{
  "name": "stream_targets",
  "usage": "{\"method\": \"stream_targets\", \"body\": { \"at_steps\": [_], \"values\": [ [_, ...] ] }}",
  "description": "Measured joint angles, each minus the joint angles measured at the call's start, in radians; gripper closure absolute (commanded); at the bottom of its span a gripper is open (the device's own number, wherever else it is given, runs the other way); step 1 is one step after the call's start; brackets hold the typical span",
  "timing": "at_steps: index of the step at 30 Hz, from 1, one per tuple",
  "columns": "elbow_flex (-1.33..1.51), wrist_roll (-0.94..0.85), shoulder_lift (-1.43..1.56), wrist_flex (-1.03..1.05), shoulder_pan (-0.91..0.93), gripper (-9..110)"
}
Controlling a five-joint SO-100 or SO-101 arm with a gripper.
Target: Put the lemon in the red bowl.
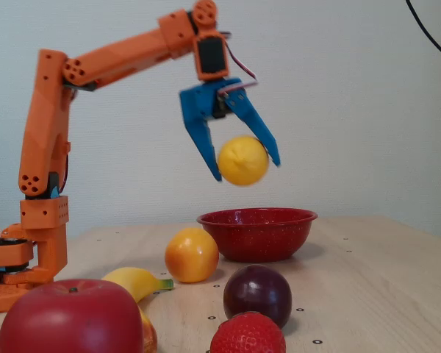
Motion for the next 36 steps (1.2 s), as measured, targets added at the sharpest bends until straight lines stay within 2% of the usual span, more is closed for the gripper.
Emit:
{"method": "stream_targets", "body": {
  "at_steps": [5, 13, 18, 23, 30, 36],
  "values": [
    [0.104, -0.026, 0.189, 0.0, 0.017, 101],
    [0.146, -0.048, 0.314, -0.031, 0.201, 101],
    [0.147, -0.054, 0.331, -0.206, 0.324, 101],
    [0.268, -0.052, 0.339, -0.394, 0.414, 101],
    [0.522, 0.014, 0.314, -0.726, 0.472, 101],
    [0.643, 0.091, 0.181, -0.868, 0.494, 101]
  ]
}}
